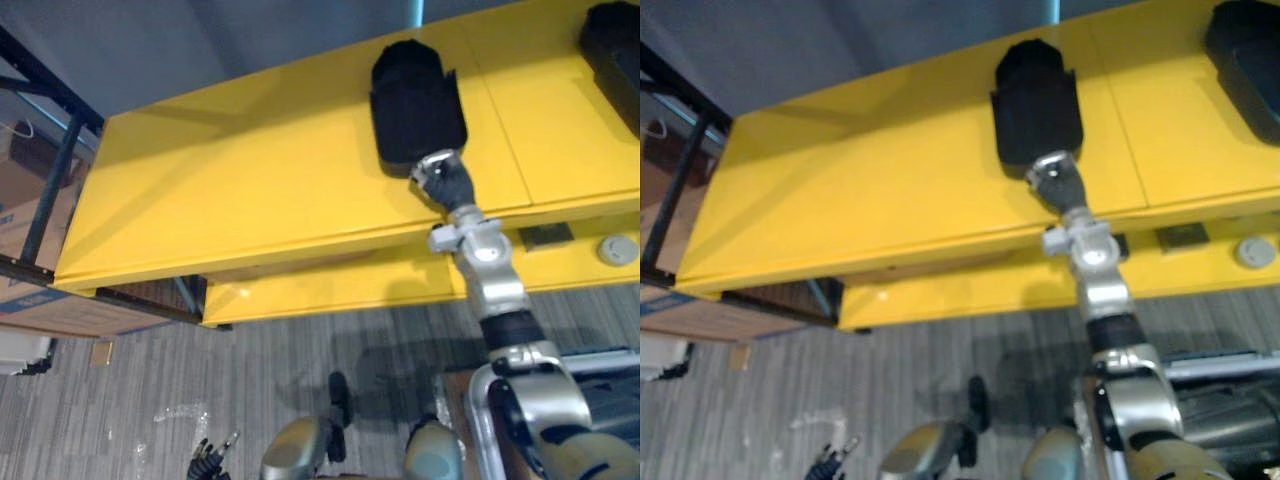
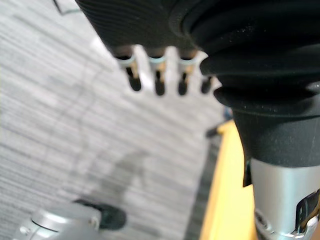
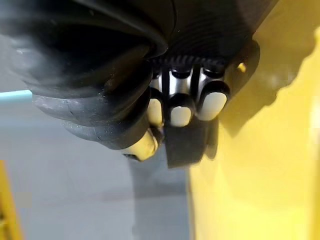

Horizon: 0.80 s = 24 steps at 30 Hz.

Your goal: Walk over and take plastic housings, then place them on the shelf

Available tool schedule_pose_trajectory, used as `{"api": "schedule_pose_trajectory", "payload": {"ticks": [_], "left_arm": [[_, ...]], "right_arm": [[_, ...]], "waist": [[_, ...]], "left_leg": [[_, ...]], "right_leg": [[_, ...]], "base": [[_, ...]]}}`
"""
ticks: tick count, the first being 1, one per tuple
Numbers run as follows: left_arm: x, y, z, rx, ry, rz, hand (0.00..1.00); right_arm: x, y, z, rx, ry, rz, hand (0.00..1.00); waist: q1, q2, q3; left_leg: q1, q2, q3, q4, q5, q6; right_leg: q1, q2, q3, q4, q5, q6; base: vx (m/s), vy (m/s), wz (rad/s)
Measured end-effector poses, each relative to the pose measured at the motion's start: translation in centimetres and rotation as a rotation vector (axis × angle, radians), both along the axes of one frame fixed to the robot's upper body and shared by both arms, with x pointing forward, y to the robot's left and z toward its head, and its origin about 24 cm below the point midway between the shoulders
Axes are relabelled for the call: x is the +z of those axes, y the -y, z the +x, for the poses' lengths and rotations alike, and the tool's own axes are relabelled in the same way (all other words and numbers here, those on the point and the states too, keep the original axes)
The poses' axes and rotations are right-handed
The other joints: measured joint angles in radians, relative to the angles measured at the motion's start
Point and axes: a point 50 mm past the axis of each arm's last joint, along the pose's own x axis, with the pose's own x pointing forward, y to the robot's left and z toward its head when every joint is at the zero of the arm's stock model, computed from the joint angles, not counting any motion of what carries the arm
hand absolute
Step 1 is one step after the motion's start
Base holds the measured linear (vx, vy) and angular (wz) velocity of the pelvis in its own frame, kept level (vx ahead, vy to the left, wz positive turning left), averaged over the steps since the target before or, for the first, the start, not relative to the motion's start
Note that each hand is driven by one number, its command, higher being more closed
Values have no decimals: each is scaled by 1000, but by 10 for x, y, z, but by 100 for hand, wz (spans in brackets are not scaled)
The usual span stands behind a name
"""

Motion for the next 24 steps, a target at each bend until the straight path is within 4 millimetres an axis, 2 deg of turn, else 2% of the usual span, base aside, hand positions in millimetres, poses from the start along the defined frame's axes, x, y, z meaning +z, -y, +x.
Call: {"api": "schedule_pose_trajectory", "payload": {"ticks": [1,3,4,5,8,10,14,15,16,18,20,21,24], "left_arm": [[0,-1,-1,11,0,2,0],[0,-4,-2,36,0,3,0],[1,-7,-4,56,-2,8,0],[1,-9,-4,67,-4,12,0],[1,-10,-5,76,-6,15,0],[0,-10,-7,81,-17,15,0],[-7,-4,-16,91,-78,0,0],[-8,-2,-18,98,-93,0,0],[-9,0,-19,102,-99,1,0],[-11,3,-21,101,-122,2,0],[-11,5,-19,95,-122,2,0],[-10,4,-18,98,-124,8,0],[-10,1,-14,94,-131,14,0]], "right_arm": [[-12,-7,-13,33,-18,41,0],[-31,-19,-34,79,-55,96,0],[-42,-27,-51,129,-82,152,0],[-46,-30,-59,148,-94,173,0],[-57,-29,-76,155,-126,232,0],[-63,-27,-83,148,-147,249,0],[-82,-8,-101,12,-208,360,0],[-87,1,-106,-64,-218,400,0],[-90,6,-107,-98,-225,428,0],[-107,23,-120,-232,-269,506,0],[-125,31,-133,-307,-329,517,0],[-137,31,-139,-332,-377,518,0],[-155,32,-148,-394,-444,519,0]], "waist": [[-3,-17,-9],[-6,-58,-38],[-10,-98,-68],[-13,-122,-89],[-35,-174,-133],[-34,-184,-150],[-44,-157,-193],[-62,-151,-200],[-64,-148,-202],[-68,-144,-213],[-74,-145,-214],[-85,-146,-214],[-90,-157,-218]], "left_leg": [[7,5,2,-1,-4,-5],[12,15,8,-1,-12,-15],[13,23,25,-2,-16,-21],[13,27,29,-2,-17,-23],[34,36,55,-7,-21,-29],[48,42,75,-9,-25,-32],[68,62,113,-11,-40,-29],[72,63,122,-11,-44,-29],[77,64,130,-11,-46,-29],[82,65,154,-11,-53,-23],[80,64,166,-11,-56,-18],[80,63,169,-11,-57,-16],[79,63,185,-11,-62,-16]], "right_leg": [[17,11,-1,-28,9,2],[39,29,-1,-74,27,2],[56,45,2,-116,43,1],[65,53,4,-143,55,2],[106,71,12,-209,89,2],[116,79,35,-230,101,0],[125,101,72,-263,128,-8],[122,102,80,-273,129,-8],[123,103,90,-275,130,-7],[122,107,117,-290,135,-4],[122,107,128,-299,142,-1],[122,107,133,-303,142,-1],[112,106,147,-304,143,0]], "base": [[125,-26,-9],[120,-36,-14],[98,-34,-17],[98,-37,-15],[46,-19,-16],[-23,-1,-33],[-77,10,-33],[-110,30,-26],[-104,45,-29],[-70,53,-31],[-28,49,-20],[-3,46,-13],[42,45,-16]]}}
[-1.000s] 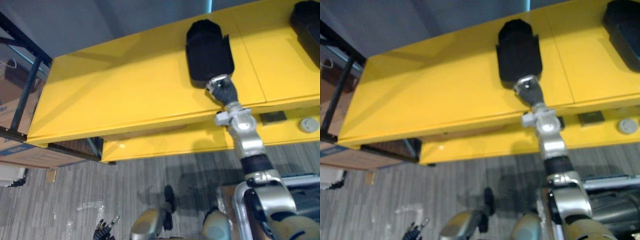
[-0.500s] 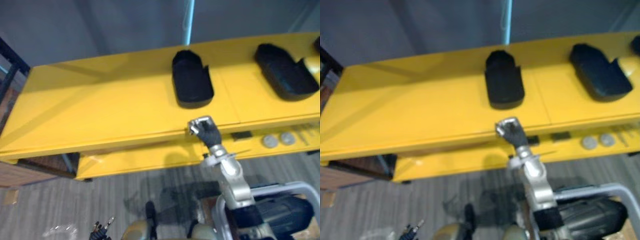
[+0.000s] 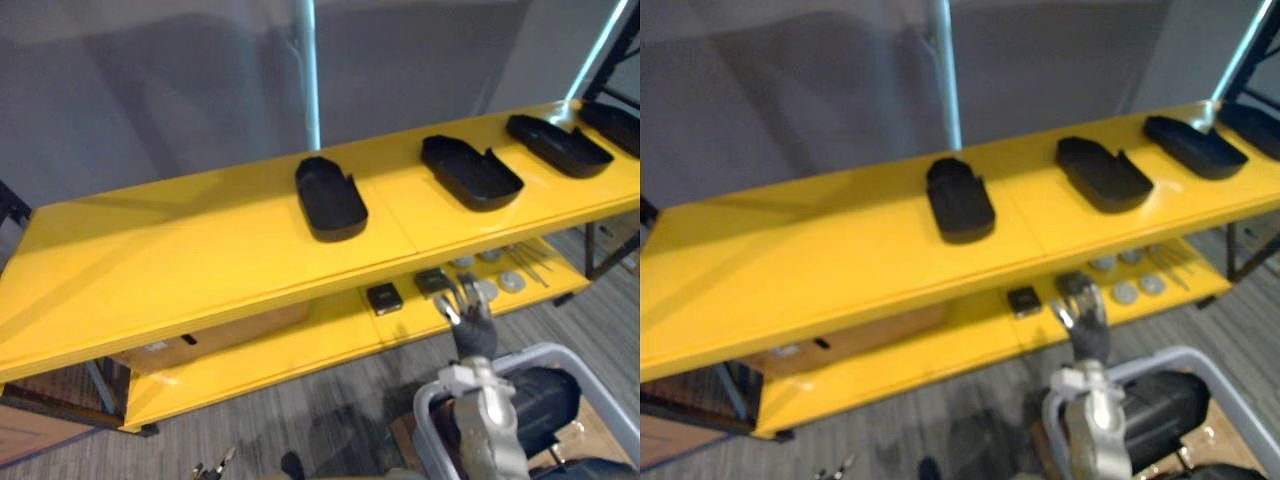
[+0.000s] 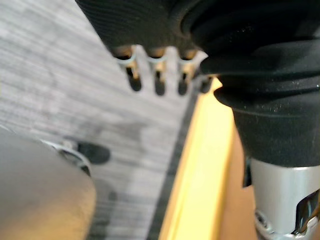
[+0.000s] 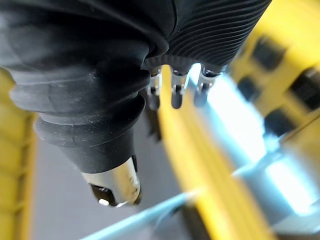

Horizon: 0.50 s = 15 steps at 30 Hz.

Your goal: Walk over and take plastic housings, then place them on the shelf

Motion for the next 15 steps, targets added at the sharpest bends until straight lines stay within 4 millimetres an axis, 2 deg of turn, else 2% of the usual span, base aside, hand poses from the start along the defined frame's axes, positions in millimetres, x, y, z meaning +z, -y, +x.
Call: {"api": "schedule_pose_trajectory", "payload": {"ticks": [3,4,7,8,10,11,13,15], "left_arm": [[0,-1,5,-24,-17,-10,0],[-1,-1,6,-51,-38,-16,0],[-2,-5,6,-136,-88,-6,0],[-4,-5,0,-212,-141,-12,0],[-7,-6,-10,-274,-194,-30,0],[-8,-7,-15,-336,-228,-56,0],[-8,-8,-16,-415,-242,-71,0],[-8,-8,-16,-500,-260,-94,0]], "right_arm": [[-6,5,-3,-95,-40,4,0],[-6,15,-5,-199,-61,-1,0],[-6,30,-8,-327,-80,-3,0],[-8,40,-14,-390,-101,-8,0],[-13,47,-23,-422,-127,-8,0],[-19,55,-37,-448,-161,-20,0],[-24,62,-50,-463,-179,-23,0],[-29,68,-68,-465,-190,-19,0]], "waist": [[0,-17,-12],[3,-22,-15],[-3,-26,-14],[-10,-28,-14],[-33,-27,-14],[-56,-28,-14],[-75,-29,-14],[-112,-26,-17]], "left_leg": [[-14,-3,22,0,-9,0],[-14,-3,47,1,-10,-1],[4,-1,94,1,-17,-7],[33,6,145,1,-28,-16],[61,23,190,1,-35,-26],[78,37,227,1,-41,-34],[90,47,251,1,-46,-41],[93,52,284,0,-45,-44]], "right_leg": [[-27,-2,28,0,12,0],[-38,3,53,2,33,1],[-48,7,100,4,37,1],[-47,16,146,4,42,-5],[-45,34,190,3,59,-10],[-46,48,220,2,67,-13],[-50,57,244,2,68,-13],[-61,64,272,-4,68,-14]], "base": [[115,41,-22],[145,32,-35],[115,32,-54],[109,39,-97],[58,10,-91],[10,-18,-71],[-25,-37,-61],[-76,-51,-50]]}}
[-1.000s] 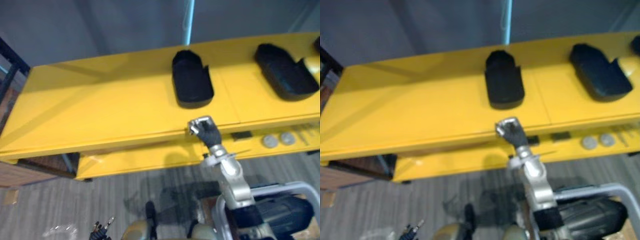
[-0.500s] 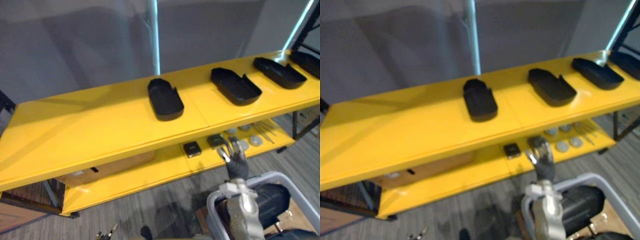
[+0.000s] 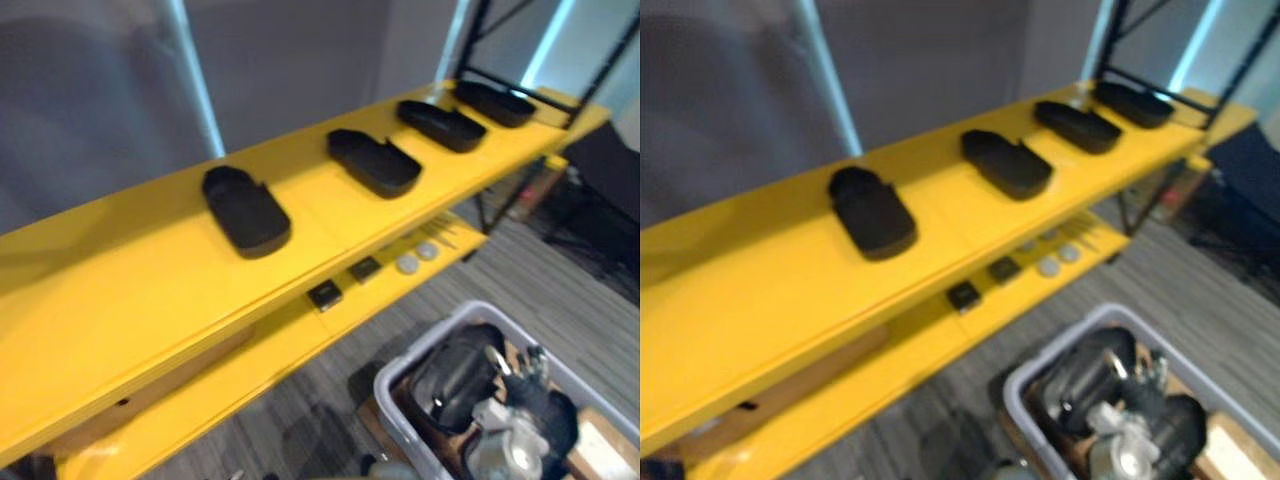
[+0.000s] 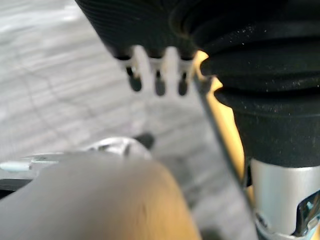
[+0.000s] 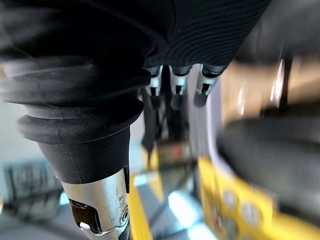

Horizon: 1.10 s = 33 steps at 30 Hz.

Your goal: Walk over and take plastic housings, then place them on the shelf

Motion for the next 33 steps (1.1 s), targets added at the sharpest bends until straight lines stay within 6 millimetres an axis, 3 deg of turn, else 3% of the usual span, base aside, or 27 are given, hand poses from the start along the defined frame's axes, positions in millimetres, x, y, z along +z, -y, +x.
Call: {"api": "schedule_pose_trajectory", "payload": {"ticks": [2,5,7,8,9,11,12,14,18,22,24,26,29,30,32,33], "left_arm": [[0,0,1,-23,-1,-22,0],[0,4,2,-11,11,-50,0],[1,4,6,11,40,-49,0],[1,5,8,12,65,-34,0],[1,6,9,12,70,-29,0],[4,4,5,3,103,0,0],[3,6,2,8,101,1,0],[5,5,-1,10,121,27,0],[7,2,5,-23,153,60,0],[9,4,26,-149,188,103,0],[11,10,40,-190,212,98,0],[10,8,40,-228,184,117,0],[12,5,45,-256,172,141,0],[12,5,45,-254,167,140,0],[12,5,44,-248,164,140,0],[11,3,38,-220,157,136,0]], "right_arm": [[-1,2,-6,29,-1,-1,0],[-1,-7,1,135,19,1,0],[2,-16,13,217,49,-1,0],[10,-22,30,292,90,-21,0],[14,-24,40,333,109,-43,0],[34,-33,74,463,191,-111,0],[40,-34,83,489,213,-128,0],[55,-41,104,554,275,-168,0],[58,-41,109,522,282,-160,0],[43,-42,101,511,242,-89,0],[32,-48,91,516,217,-36,0],[20,-55,77,544,173,-3,0],[7,-60,59,549,119,36,0],[6,-64,59,552,123,51,0],[8,-70,65,576,137,36,0],[10,-74,70,592,150,21,0]], "waist": [[-23,11,1],[-17,19,-7],[12,16,-22],[46,22,-22],[62,27,-20],[102,16,-15],[115,20,-14],[123,27,-11],[123,16,1],[121,40,42],[116,36,81],[111,29,86],[107,18,85],[108,17,86],[116,32,89],[123,40,92]], "left_leg": [[11,-1,12,0,2,-3],[28,-7,20,2,2,-3],[2,-19,-129,50,-22,16],[-50,-6,-322,130,-94,22],[-75,0,-384,172,-129,-3],[-166,-41,-526,366,-256,14],[-187,-47,-538,408,-285,23],[-248,-52,-517,507,-338,47],[-283,-65,-487,566,-371,79],[-278,-35,-463,651,-414,93],[-243,-34,-446,638,-413,94],[-204,-34,-413,597,-403,111],[-196,-26,-373,531,-358,150],[-195,-15,-358,491,-325,145],[-192,27,-346,446,-281,129],[-194,59,-329,429,-258,115]], "right_leg": [[0,-1,6,-4,1,-3],[-3,-1,35,-3,0,-2],[-29,-3,72,-6,6,1],[-58,15,113,-14,26,10],[-70,26,143,-19,34,18],[-96,34,242,-30,60,21],[-105,41,260,-30,62,20],[-136,44,278,-30,65,18],[-164,25,281,-14,77,3],[-175,62,293,60,106,35],[-172,62,223,72,129,46],[-152,53,127,40,161,32],[-162,48,99,-6,231,7],[-196,45,23,103,174,-51],[-224,28,-101,299,78,-111],[-223,-10,-164,388,39,-124]], "base": [[-106,-35,-25],[-126,-7,-21],[-119,-2,-40],[-71,-13,-69],[-100,45,-80],[-119,157,-89],[-152,209,-95],[-161,190,-57],[-97,215,-20],[17,124,-33],[7,60,-50],[10,4,-63],[-58,-26,-39],[-94,-32,-32],[-57,-52,-31],[-52,-86,-45]]}}
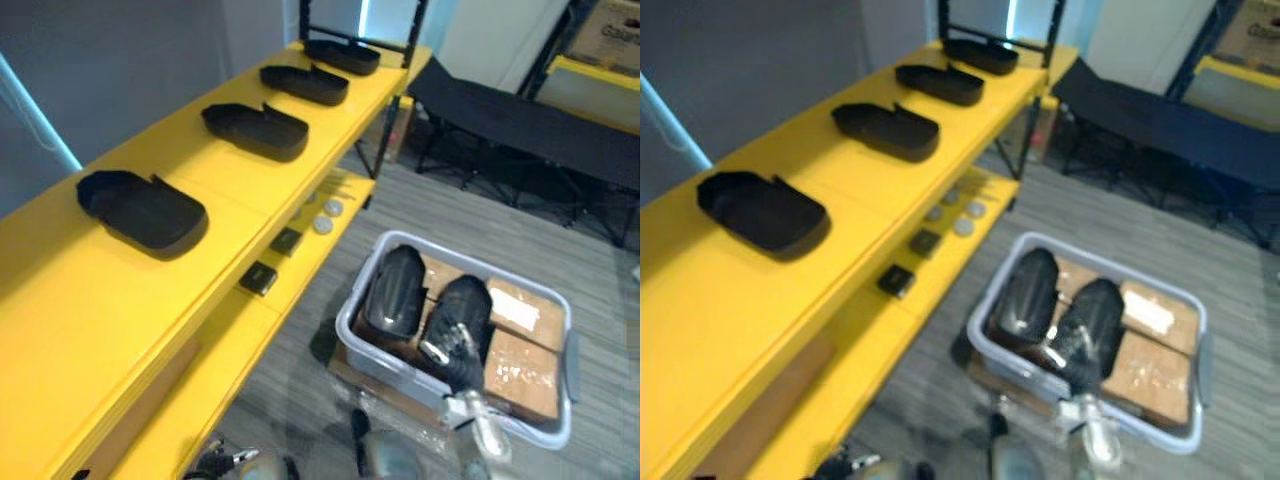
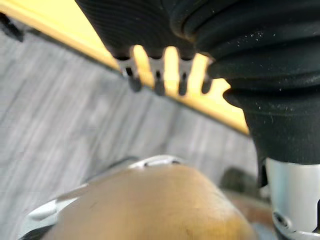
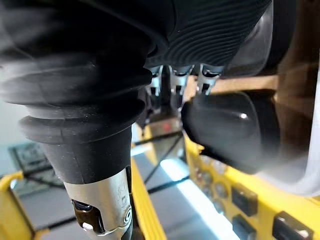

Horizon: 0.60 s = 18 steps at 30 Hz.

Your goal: Walk over and take plastic housings, then place them on the shelf

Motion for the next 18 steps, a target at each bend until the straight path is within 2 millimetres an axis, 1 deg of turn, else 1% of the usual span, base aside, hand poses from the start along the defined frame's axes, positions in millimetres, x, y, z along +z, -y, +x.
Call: {"api": "schedule_pose_trajectory", "payload": {"ticks": [1,2,3,4,5,6,7,8,9,10,11,12,13,14,15,16,17,18], "left_arm": [[0,-1,-4,25,0,-5,0],[-1,-3,-11,59,-11,-6,0],[-1,-5,-16,73,-20,-5,0],[-3,-9,-31,119,-47,-3,0],[-3,-15,-48,168,-77,4,0],[-3,-19,-56,191,-94,12,0],[-2,-29,-71,231,-131,36,0],[-6,-22,-77,255,-167,17,0],[-7,-19,-82,261,-179,9,0],[-7,-18,-93,273,-201,9,0],[-5,-27,-95,292,-199,25,0],[-4,-31,-95,322,-190,28,0],[-3,-34,-95,380,-168,22,0],[-4,-30,-94,416,-153,6,0],[-5,-26,-91,441,-135,-14,0],[-8,-16,-82,461,-114,-49,0],[-12,12,-79,545,-82,-138,0],[-13,17,-80,588,-67,-155,0]], "right_arm": [[0,-3,2,4,4,2,0],[2,-6,5,7,14,8,0],[2,-8,6,9,18,14,0],[1,-15,10,23,19,28,0],[-1,-22,12,40,12,41,0],[-1,-25,12,44,8,48,0],[-5,-30,8,34,-4,74,0],[-9,-24,3,9,-26,68,0],[-10,-21,1,6,-36,55,0],[-13,-19,-5,-6,-58,49,0],[-17,-21,-12,-13,-85,63,0],[-20,-23,-15,-12,-103,71,0],[-23,-24,-18,-5,-123,75,0],[-22,-24,-17,2,-124,66,0],[-20,-23,-14,8,-115,53,0],[-18,-17,-9,7,-106,31,0],[-13,-5,-1,5,-84,-7,0],[-10,3,4,0,-72,-29,0]], "waist": [[10,-2,-1],[31,-7,-4],[43,-10,-6],[66,-23,-14],[77,-38,-23],[78,-49,-29],[78,-91,-47],[91,-46,-44],[97,-23,-41],[88,-12,-44],[77,-31,-41],[78,-41,-42],[78,-47,-45],[81,-53,-50],[82,-64,-59],[84,-37,-50],[91,-7,-43],[101,14,-45]], "left_leg": [[0,18,12,-6,8,-7],[2,48,39,-13,18,-23],[4,64,57,-15,24,-32],[15,101,105,-19,37,-55],[24,125,147,-28,52,-80],[30,131,164,-39,59,-98],[34,120,172,-69,64,-149],[32,114,91,-89,72,-168],[34,126,73,-110,83,-140],[31,155,83,-134,108,-164],[30,156,82,-139,124,-182],[31,164,84,-136,131,-195],[29,185,82,-138,147,-223],[26,202,85,-146,165,-249],[17,202,90,-157,176,-257],[18,223,70,-163,181,-256],[21,219,-10,-216,184,-252],[37,212,-41,-247,191,-257]], "right_leg": [[4,-24,-20,35,-13,-7],[17,-71,-42,78,-27,-12],[23,-102,-54,91,-30,-17],[34,-182,-78,110,-25,-17],[32,-249,-95,98,29,-35],[32,-274,-102,73,113,-60],[37,-291,-100,-15,357,-87],[43,-242,-116,-60,359,-54],[42,-212,-115,-81,359,-50],[26,-197,-115,-75,279,-12],[22,-206,-117,-50,179,22],[26,-202,-122,-53,132,48],[54,-180,-149,-84,57,99],[80,-153,-173,-149,-9,145],[96,-135,-182,-219,-54,184],[101,-104,-190,-247,-27,172],[102,-54,-172,-310,14,153],[102,-36,-160,-334,25,145]], "base": [[-71,-169,-67],[-74,-187,-68],[-97,-276,-108],[-94,-313,-129],[-87,-333,-133],[-62,-367,-115],[-40,-409,-99],[-61,-385,-102],[-73,-348,-90],[-64,-305,-51],[-41,-327,-27],[-33,-366,-7],[-50,-377,-26],[-54,-451,-36],[-30,-357,-36],[-42,-281,-49],[-34,-189,-52],[-43,-145,-58]]}}
